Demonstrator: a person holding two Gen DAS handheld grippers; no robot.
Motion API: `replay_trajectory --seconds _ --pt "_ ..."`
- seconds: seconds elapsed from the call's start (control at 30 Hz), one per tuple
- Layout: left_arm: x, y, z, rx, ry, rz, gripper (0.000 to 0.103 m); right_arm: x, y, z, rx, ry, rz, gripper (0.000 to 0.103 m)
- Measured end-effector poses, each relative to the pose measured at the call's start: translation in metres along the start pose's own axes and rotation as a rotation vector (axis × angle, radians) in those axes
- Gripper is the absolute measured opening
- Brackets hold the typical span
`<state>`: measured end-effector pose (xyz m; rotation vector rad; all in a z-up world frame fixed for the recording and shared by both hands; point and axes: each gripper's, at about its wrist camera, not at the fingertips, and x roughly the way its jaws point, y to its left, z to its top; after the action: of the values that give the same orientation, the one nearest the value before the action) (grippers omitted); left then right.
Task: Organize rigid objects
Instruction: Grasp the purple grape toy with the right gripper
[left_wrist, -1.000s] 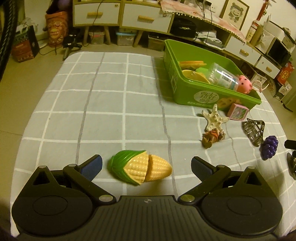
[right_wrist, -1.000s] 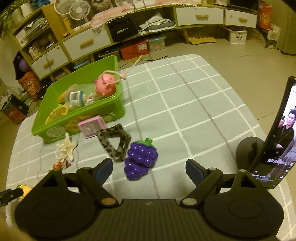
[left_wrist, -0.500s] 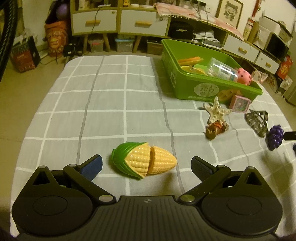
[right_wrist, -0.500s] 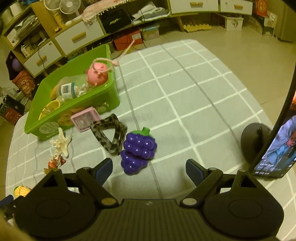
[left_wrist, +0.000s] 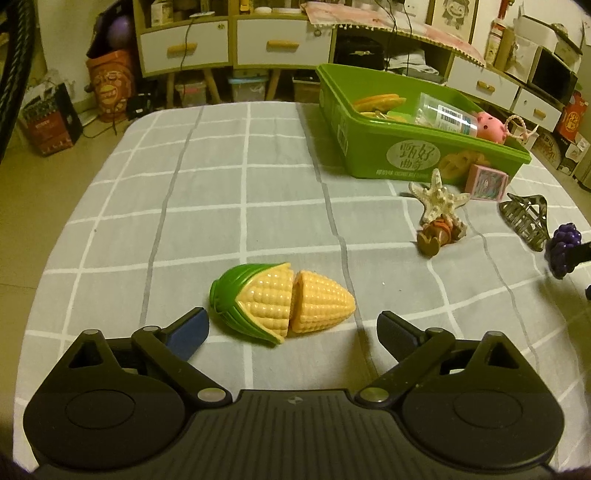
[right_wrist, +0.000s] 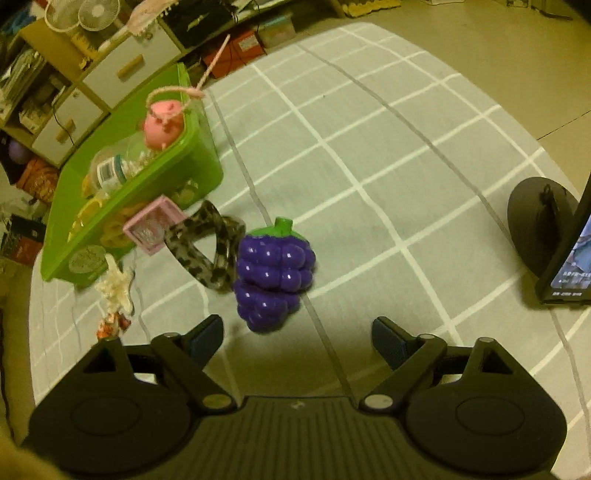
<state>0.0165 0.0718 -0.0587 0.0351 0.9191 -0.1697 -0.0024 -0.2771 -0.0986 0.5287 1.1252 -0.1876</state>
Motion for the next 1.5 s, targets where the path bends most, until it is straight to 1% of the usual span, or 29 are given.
replay_trajectory --seconds 0.13,0.4,0.73,1.13,1.23,1.33,1.5 --pt "0.001 0.0 0.0 0.0 -0.002 0.001 0.09 0.001 0.002 0.001 0.001 -0.004 -0.01 0.067" --pt "0.003 0.0 0.001 -0.011 -0.008 0.012 0.084 0.003 0.007 0.002 -0.015 -0.023 -0.033 0.067" --pt "0.003 -0.005 0.0 0.022 -0.026 0.03 0.084 0.007 0.014 0.002 -0.059 -0.058 -0.06 0.067" --pt "0.003 -0.006 0.001 0.018 -0.03 0.027 0.083 0.014 0.029 -0.004 -0.166 -0.092 -0.135 0.066" --pt "0.003 -0.006 0.001 0.019 -0.03 0.025 0.082 0.015 0.03 -0.005 -0.183 -0.096 -0.148 0.066" --pt "0.003 -0.006 0.001 0.019 -0.031 0.025 0.082 0.015 0.03 -0.005 -0.188 -0.102 -0.158 0.065" --pt "0.004 -0.006 0.001 0.02 -0.03 0.025 0.082 0.016 0.028 -0.003 -0.178 -0.113 -0.173 0.061"
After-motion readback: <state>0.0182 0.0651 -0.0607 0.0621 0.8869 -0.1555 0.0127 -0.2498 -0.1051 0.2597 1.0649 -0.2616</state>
